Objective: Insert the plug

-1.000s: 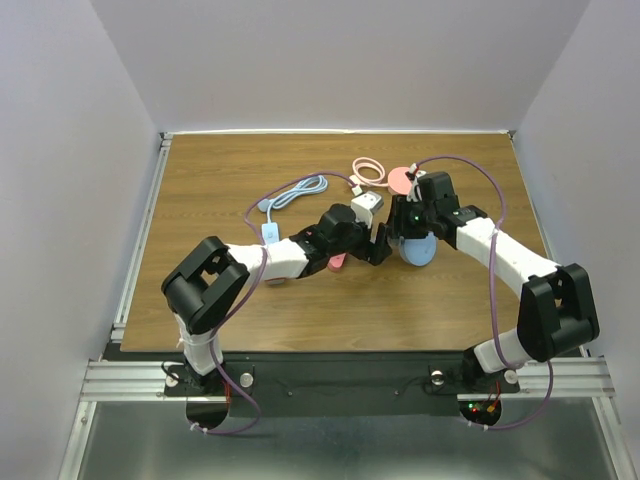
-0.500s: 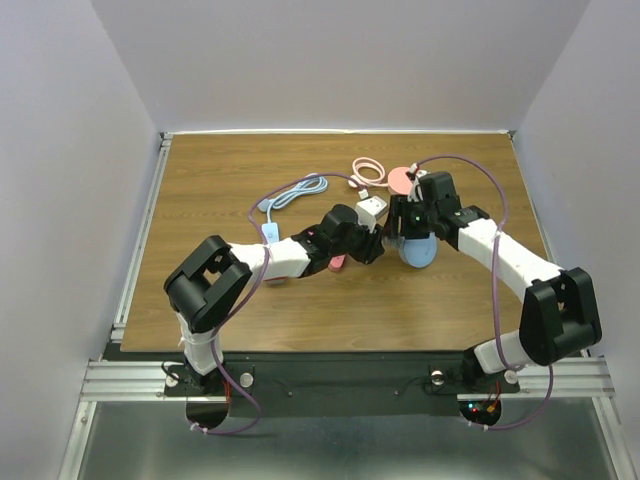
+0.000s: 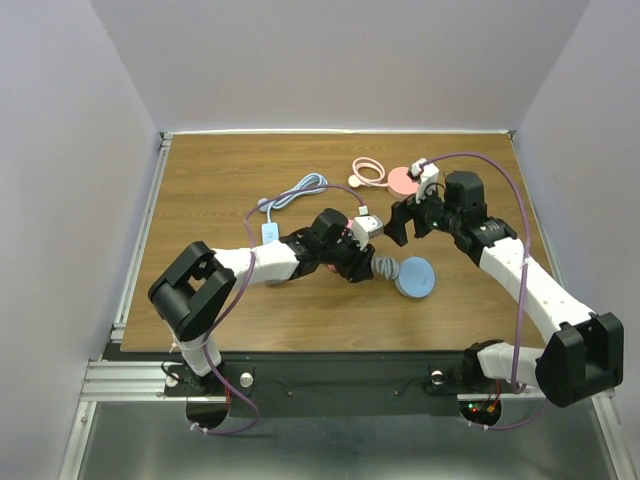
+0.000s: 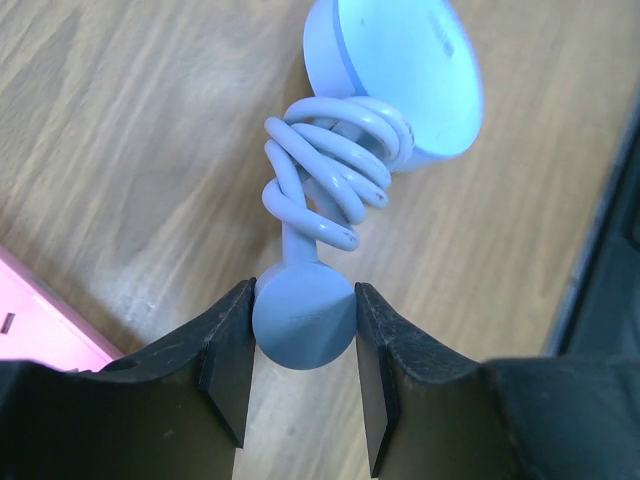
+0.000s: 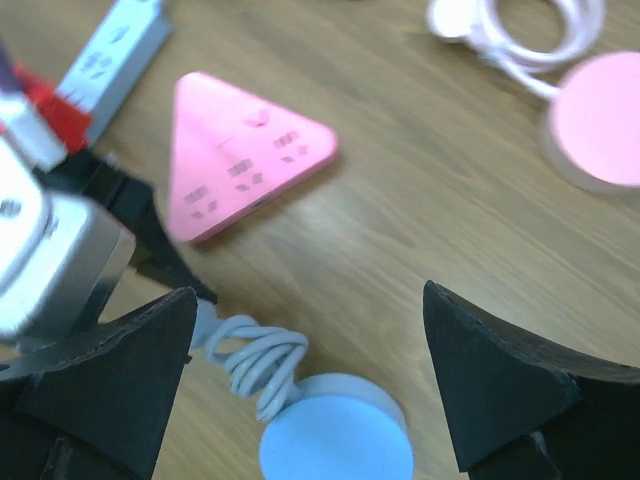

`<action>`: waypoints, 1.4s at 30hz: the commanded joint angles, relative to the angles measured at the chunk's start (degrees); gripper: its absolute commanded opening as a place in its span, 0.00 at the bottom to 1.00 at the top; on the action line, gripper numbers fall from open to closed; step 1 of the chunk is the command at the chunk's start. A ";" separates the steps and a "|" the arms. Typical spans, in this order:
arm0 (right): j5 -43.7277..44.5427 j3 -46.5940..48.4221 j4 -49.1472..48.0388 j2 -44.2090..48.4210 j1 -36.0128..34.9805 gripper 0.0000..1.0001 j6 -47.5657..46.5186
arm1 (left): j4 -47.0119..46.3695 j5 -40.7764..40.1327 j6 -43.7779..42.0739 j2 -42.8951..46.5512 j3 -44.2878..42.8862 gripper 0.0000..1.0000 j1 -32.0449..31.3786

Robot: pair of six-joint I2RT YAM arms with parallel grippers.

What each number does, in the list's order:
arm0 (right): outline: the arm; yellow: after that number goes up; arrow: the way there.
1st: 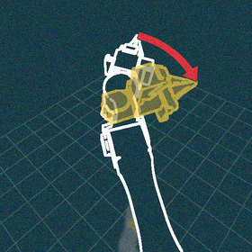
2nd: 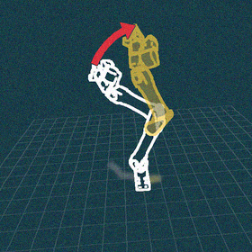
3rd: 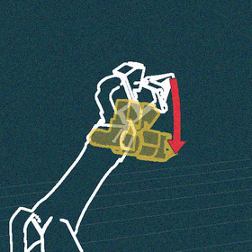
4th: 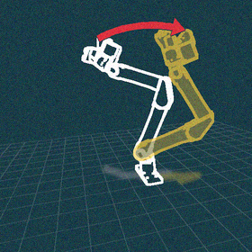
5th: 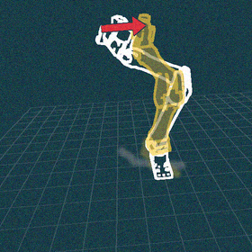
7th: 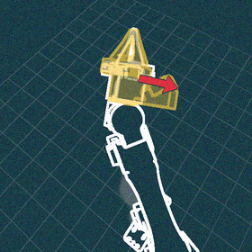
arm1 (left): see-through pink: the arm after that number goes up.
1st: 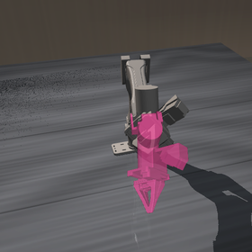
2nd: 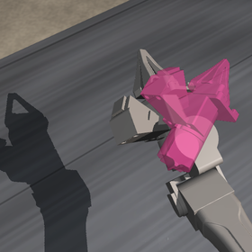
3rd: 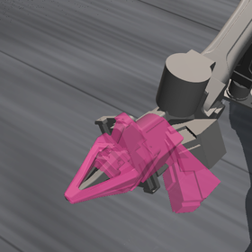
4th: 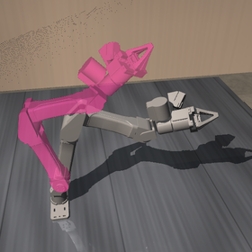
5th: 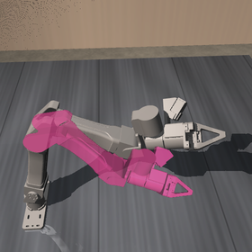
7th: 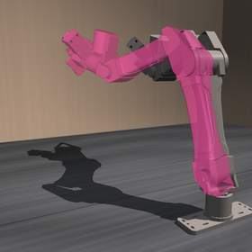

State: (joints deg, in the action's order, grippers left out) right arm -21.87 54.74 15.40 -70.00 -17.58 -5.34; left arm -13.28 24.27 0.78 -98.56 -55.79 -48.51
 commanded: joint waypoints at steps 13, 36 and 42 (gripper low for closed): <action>-30.16 -4.81 -3.27 -0.75 0.18 0.98 -9.15 | -0.43 11.32 -2.44 7.95 0.24 0.00 3.69; -32.27 -7.54 -6.43 -7.79 0.27 0.95 -9.77 | -0.78 14.58 -1.66 11.99 -0.90 0.00 3.86; -36.92 -7.46 -6.26 -9.54 0.18 0.62 -9.69 | -2.36 15.01 -1.39 11.47 -0.55 0.00 4.04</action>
State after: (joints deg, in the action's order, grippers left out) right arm -54.74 46.98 11.11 -78.39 -17.56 -14.70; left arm -10.35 36.75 -0.89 -90.13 -54.98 -44.86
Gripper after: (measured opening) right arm 0.742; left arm 0.488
